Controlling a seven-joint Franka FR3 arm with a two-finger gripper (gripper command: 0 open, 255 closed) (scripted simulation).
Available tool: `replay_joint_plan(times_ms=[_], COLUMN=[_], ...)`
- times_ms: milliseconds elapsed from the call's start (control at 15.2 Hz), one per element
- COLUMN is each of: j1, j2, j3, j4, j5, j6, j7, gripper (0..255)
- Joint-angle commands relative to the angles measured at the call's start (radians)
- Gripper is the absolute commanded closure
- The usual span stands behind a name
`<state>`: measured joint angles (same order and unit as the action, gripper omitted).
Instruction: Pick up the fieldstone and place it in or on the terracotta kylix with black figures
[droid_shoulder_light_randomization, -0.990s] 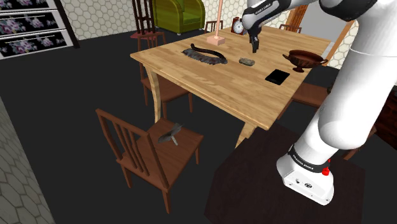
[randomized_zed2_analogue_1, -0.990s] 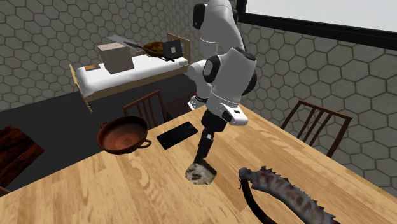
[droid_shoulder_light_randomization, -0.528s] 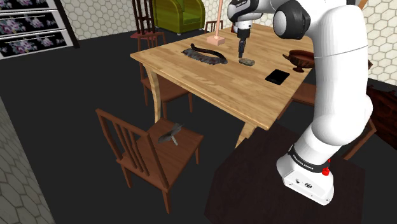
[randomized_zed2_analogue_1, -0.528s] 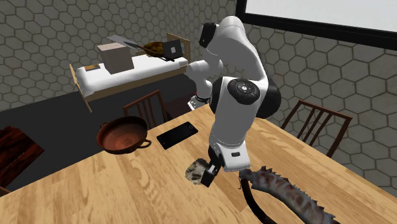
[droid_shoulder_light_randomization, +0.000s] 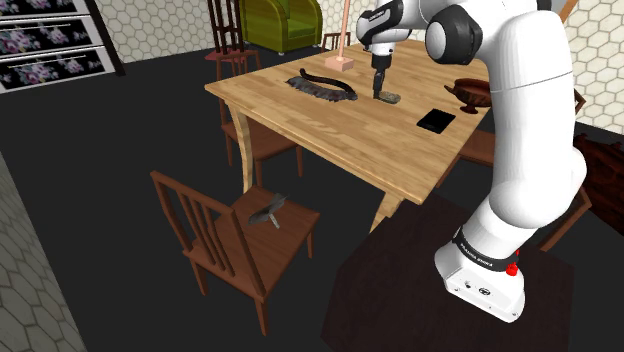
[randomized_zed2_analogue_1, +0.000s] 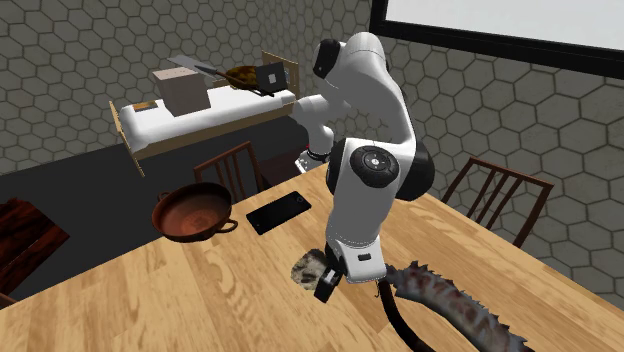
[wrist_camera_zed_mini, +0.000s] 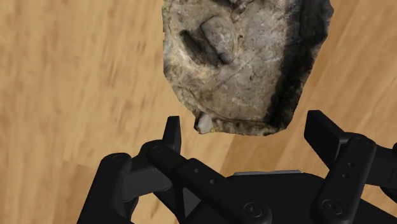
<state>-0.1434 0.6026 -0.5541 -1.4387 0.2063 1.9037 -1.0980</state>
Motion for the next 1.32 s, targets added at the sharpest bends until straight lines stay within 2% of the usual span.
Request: replay_joint_plan(times_ms=[0, 330, 396, 990, 1254], j1=[0.001, 0.001, 0.001, 0.001, 0.000], j2=[0.000, 0.000, 0.000, 0.000, -0.015], j3=[0.000, 0.000, 0.000, 0.000, -0.005], j4=[-0.003, -0.003, -0.003, -0.003, 0.029], j5=[0.000, 0.000, 0.000, 0.000, -0.008], j6=[0.003, 0.003, 0.003, 0.003, -0.042], j7=[0.000, 0.000, 0.000, 0.000, 0.002], gripper=[0, 0, 255, 255, 255])
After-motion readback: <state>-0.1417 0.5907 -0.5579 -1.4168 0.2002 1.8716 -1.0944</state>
